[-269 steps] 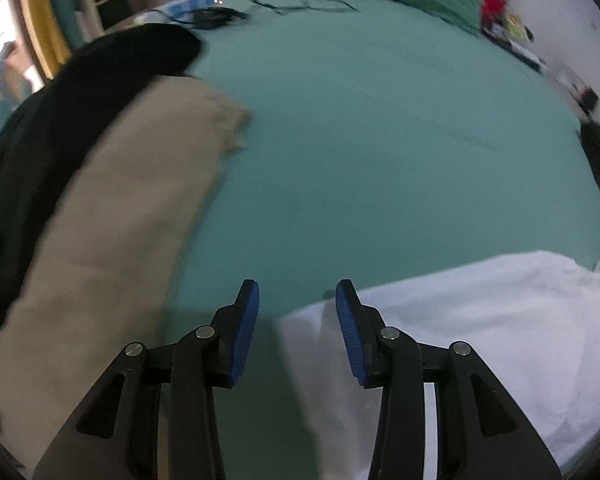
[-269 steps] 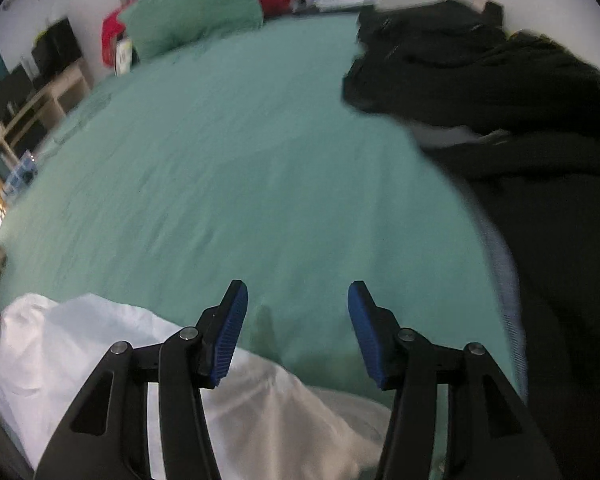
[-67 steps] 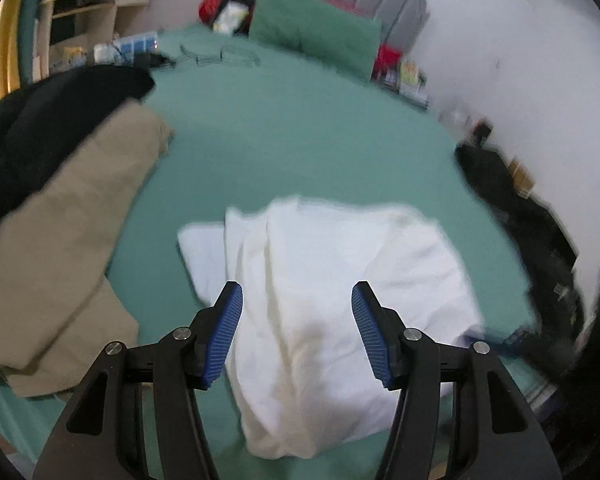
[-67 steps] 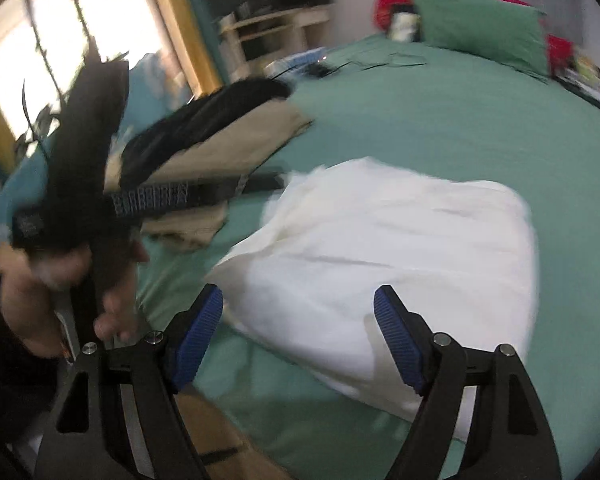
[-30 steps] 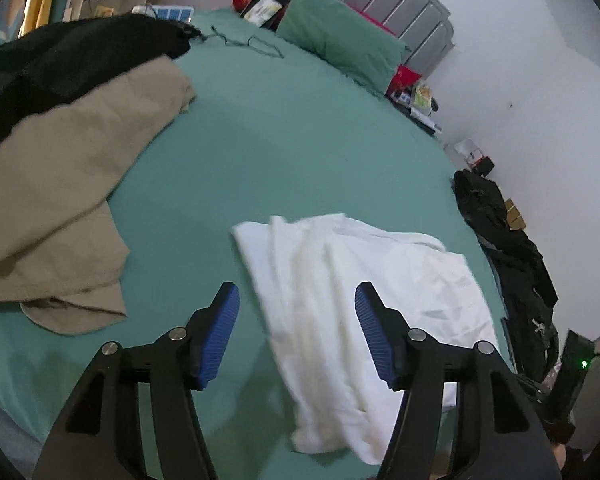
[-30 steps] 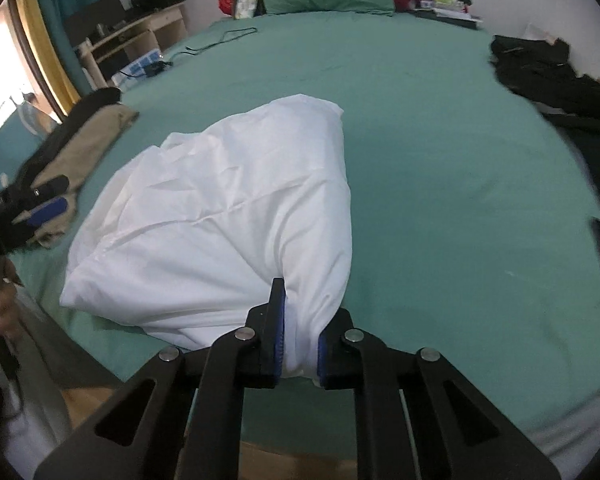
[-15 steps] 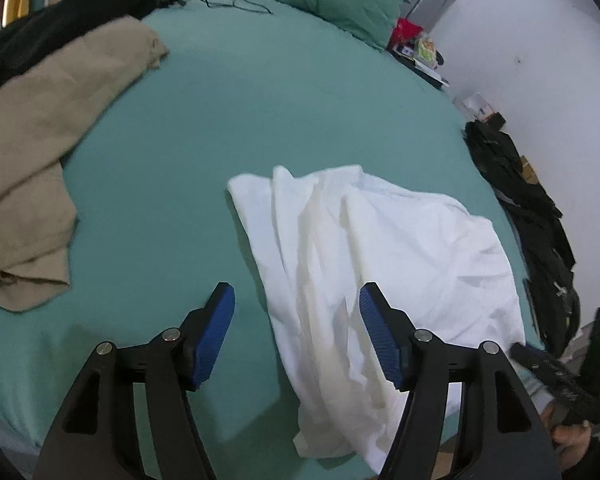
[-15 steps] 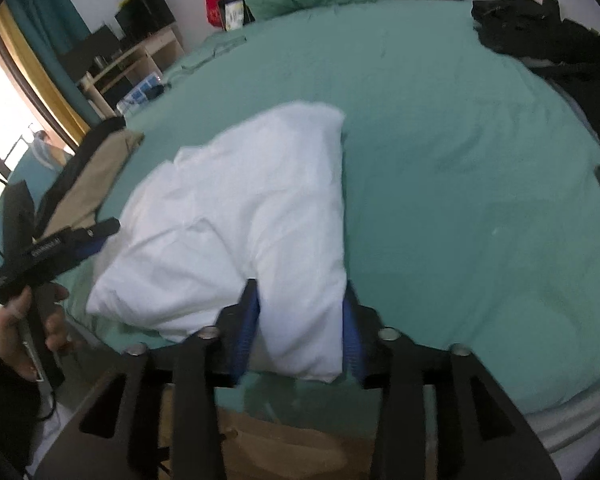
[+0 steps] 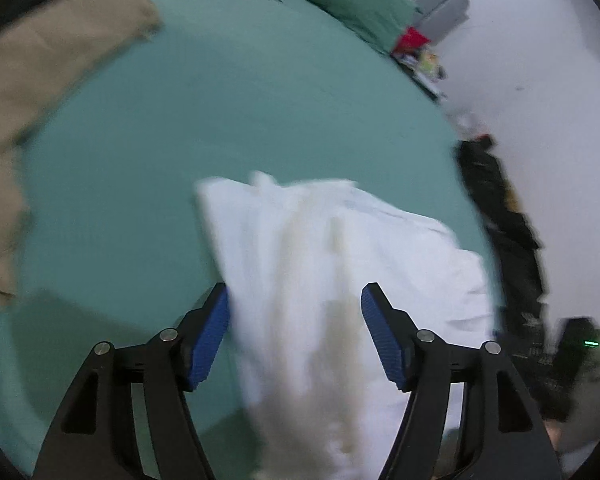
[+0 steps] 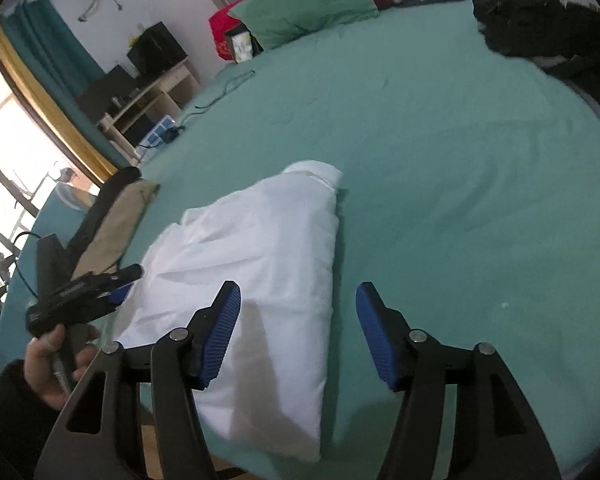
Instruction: Fold large clothes
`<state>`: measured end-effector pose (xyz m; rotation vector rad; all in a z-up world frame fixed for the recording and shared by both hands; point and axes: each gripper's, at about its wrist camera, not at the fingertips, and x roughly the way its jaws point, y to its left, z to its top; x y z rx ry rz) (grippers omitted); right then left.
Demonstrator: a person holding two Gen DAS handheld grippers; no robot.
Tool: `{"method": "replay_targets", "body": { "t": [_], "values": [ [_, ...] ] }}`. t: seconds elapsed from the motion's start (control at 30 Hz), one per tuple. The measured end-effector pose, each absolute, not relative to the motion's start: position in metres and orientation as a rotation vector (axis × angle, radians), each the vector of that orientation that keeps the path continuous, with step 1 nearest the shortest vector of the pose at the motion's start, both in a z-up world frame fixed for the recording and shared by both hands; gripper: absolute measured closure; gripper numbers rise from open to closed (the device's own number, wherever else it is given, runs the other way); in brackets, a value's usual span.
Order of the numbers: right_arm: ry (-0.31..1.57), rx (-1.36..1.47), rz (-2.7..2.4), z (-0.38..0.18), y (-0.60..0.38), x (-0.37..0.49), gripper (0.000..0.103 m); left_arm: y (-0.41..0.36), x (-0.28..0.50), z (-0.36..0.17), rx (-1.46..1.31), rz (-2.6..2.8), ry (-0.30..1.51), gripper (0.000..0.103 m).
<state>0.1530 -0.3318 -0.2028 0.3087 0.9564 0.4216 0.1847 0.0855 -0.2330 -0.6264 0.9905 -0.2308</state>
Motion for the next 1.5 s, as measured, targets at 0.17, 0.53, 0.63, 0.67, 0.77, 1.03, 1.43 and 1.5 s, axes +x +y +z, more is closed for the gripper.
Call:
{"method": "replay_targets", "body": {
  "t": [0.17, 0.53, 0.63, 0.67, 0.77, 1.03, 1.43, 1.5],
  "values": [
    [0.994, 0.244, 0.383, -0.223, -0.315, 0.165, 0.042, 0.048, 0.193, -0.241, -0.632, -0.402, 1.028, 0.028],
    [0.990, 0.207, 0.376, -0.218, -0.308, 0.165, 0.038, 0.013, 0.191, -0.234, -0.411, -0.446, 1.062, 0.027],
    [0.987, 0.243, 0.404, -0.211, -0.314, 0.167, 0.038, 0.013, 0.193, -0.231, -0.350, -0.410, 1.054, 0.027],
    [0.988, 0.266, 0.416, -0.210, -0.316, 0.169, 0.038, 0.009, 0.191, -0.232, -0.309, -0.394, 1.049, 0.026],
    [1.012, 0.292, 0.428, -0.215, -0.318, 0.176, 0.038, 0.006, 0.192, -0.235, -0.278, -0.379, 1.040, 0.024],
    [1.017, 0.456, 0.515, -0.249, -0.310, 0.184, 0.038, 0.009, 0.188, -0.237, -0.256, -0.430, 1.039, 0.024],
    [1.039, 0.464, 0.550, -0.249, -0.286, 0.179, 0.063, -0.011, 0.183, -0.238, -0.278, -0.520, 0.986, 0.075],
    [1.049, 0.519, 0.562, -0.248, -0.291, 0.178, 0.072, -0.010, 0.179, -0.234, -0.278, -0.514, 0.970, 0.077]
  ]
}}
